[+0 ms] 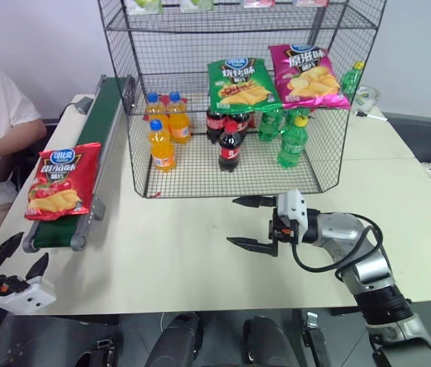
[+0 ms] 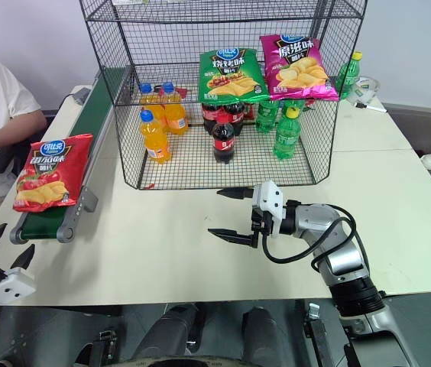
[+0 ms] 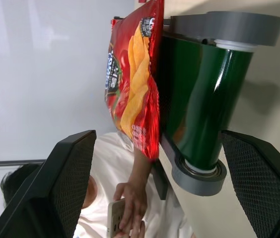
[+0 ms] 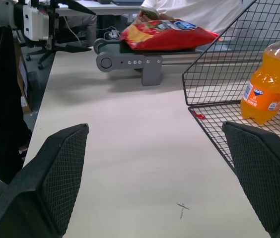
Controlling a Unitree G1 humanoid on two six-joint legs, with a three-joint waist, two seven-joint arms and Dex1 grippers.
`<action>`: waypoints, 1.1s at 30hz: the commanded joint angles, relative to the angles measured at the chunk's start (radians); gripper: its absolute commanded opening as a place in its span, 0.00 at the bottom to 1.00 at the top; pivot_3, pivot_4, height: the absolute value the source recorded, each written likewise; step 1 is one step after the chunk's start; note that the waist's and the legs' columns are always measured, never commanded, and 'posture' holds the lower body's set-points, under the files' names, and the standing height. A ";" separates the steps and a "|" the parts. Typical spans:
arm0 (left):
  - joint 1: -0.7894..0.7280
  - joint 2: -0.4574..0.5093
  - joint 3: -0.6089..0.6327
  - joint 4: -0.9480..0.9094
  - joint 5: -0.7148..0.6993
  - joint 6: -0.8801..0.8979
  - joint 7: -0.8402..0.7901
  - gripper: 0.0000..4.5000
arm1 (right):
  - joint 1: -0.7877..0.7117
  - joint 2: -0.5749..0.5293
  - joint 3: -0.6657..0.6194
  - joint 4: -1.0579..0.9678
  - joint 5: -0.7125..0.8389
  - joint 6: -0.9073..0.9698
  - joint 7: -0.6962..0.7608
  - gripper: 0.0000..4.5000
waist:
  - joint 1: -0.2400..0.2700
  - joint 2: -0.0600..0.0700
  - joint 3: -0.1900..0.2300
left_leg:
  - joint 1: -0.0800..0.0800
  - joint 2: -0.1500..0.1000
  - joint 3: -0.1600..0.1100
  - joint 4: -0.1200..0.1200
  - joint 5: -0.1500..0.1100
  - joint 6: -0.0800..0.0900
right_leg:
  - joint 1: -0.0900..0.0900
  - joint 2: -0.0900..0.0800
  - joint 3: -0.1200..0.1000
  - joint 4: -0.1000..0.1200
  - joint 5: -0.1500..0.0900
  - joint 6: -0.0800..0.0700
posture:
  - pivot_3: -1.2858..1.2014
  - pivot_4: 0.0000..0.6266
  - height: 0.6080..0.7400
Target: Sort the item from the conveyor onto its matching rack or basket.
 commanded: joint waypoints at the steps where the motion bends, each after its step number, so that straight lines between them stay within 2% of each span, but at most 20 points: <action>1: -0.006 0.024 -0.008 -0.001 -0.008 0.008 0.026 0.92 | -0.014 0.003 -0.009 -0.024 0.007 -0.009 -0.002 1.00 | 0.000 0.000 0.000 | 0.000 0.000 0.000 0.000 0.000 0.000 | 0.000 0.000 0.000 0.000 0.000 0.000 | 0.52 0.24 1.00; 12: -0.012 0.035 -0.029 0.002 -0.010 0.028 0.059 0.92 | 0.004 -0.007 -0.009 -0.067 0.050 0.034 0.042 1.00 | 0.000 0.000 0.000 | 0.001 0.000 0.000 0.000 0.000 0.000 | 0.000 0.000 0.000 0.001 0.000 0.000 | 0.52 0.24 1.00; 25: -0.052 0.037 -0.066 0.009 -0.019 0.053 0.070 0.92 | -0.005 -0.007 -0.009 -0.049 0.028 0.027 0.038 1.00 | 0.000 0.000 0.000 | 0.001 0.000 0.000 0.000 0.000 0.000 | 0.000 0.000 0.000 0.002 0.000 0.000 | 0.52 0.24 1.00; 28: -0.053 0.039 -0.069 0.023 -0.042 0.043 0.054 0.77 | -0.008 -0.010 -0.017 -0.042 0.024 0.023 0.031 1.00 | 0.000 0.000 0.000 | 0.001 0.000 0.000 0.000 0.000 0.000 | 0.001 0.000 0.000 0.002 0.000 0.000 | 0.52 0.24 1.00; 33: -0.047 0.037 -0.061 0.036 -0.036 0.050 0.084 0.21 | -0.004 -0.009 -0.019 -0.040 0.018 0.015 0.021 1.00 | 0.000 0.000 0.000 | 0.002 0.000 0.000 0.000 0.000 0.000 | 0.001 0.000 0.000 0.002 0.000 0.000 | 0.52 0.24 1.00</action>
